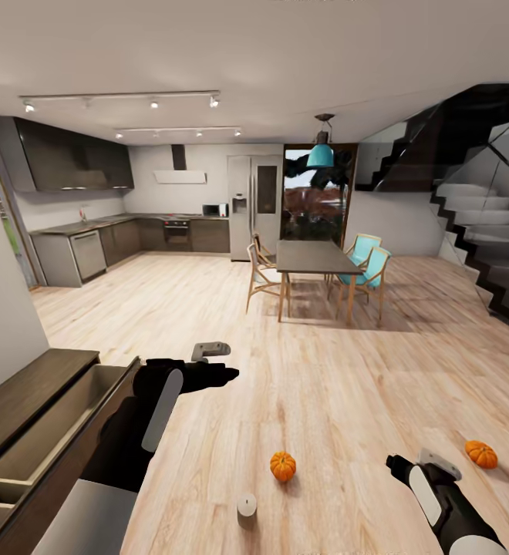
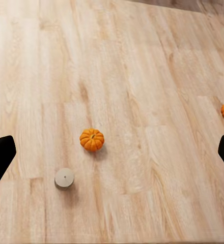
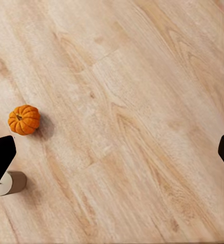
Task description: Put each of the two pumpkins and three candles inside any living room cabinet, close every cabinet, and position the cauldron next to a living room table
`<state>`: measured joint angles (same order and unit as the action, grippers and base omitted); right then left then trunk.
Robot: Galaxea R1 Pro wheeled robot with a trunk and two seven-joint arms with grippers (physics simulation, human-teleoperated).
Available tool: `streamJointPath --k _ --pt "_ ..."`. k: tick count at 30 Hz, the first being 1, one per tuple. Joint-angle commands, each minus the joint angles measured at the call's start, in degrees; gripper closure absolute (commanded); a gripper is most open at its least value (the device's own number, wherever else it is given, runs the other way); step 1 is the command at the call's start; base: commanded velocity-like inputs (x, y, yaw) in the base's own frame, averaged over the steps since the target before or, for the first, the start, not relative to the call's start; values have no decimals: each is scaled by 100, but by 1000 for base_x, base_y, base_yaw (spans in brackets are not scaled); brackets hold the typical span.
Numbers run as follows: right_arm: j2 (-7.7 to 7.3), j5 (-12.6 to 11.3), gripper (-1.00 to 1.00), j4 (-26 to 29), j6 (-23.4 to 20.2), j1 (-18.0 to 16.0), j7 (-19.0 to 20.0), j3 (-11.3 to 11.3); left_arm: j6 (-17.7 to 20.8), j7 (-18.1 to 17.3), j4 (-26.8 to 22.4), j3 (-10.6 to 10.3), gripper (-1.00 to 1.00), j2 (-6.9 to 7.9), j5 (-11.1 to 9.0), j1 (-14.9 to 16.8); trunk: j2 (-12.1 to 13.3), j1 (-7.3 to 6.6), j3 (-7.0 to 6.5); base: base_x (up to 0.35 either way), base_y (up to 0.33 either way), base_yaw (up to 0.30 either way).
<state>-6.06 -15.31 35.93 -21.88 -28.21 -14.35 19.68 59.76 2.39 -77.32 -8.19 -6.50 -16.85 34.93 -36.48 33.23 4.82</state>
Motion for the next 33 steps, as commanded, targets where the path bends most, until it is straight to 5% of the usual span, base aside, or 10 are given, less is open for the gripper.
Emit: streamJointPath --k 1,6,11,16,19,25,30,33 --pt "0 -63 -100 10 -19 -2 -38 -5 24 25 -1 1 -100 -1 -29 5 32 -20 -8 0 0 -273" --pt "0 -80 -100 4 -63 -2 -15 -7 24 25 240 3 -100 -2 -32 5 233 -130 -97 0 0 -265" --pt "3 -62 -100 -10 -101 -7 -5 -33 24 27 1083 13 -100 -8 -44 45 433 -240 -187 0 0 -183" --pt "238 -46 -100 9 -373 -20 -33 -876 24 66 2342 25 -100 -10 -51 327 634 -350 -277 0 0 -38" --pt "429 -52 -100 27 -780 -41 8 -1128 24 69 2849 40 -100 -10 -54 514 714 -394 -313 0 0 -8" --pt "665 -49 -100 28 -1021 -57 36 -1561 -152 76 3302 53 -100 -9 -57 642 714 -394 -313 0 0 -2" --pt "695 -47 -100 28 -1055 -61 46 -1669 -202 100 3348 59 -100 -7 -57 659 714 -394 -313 5 -4 0" --pt "700 -44 -100 33 -1056 -62 55 -1692 -208 451 3376 68 -100 -9 -56 674 714 -394 -313 89 -63 0"
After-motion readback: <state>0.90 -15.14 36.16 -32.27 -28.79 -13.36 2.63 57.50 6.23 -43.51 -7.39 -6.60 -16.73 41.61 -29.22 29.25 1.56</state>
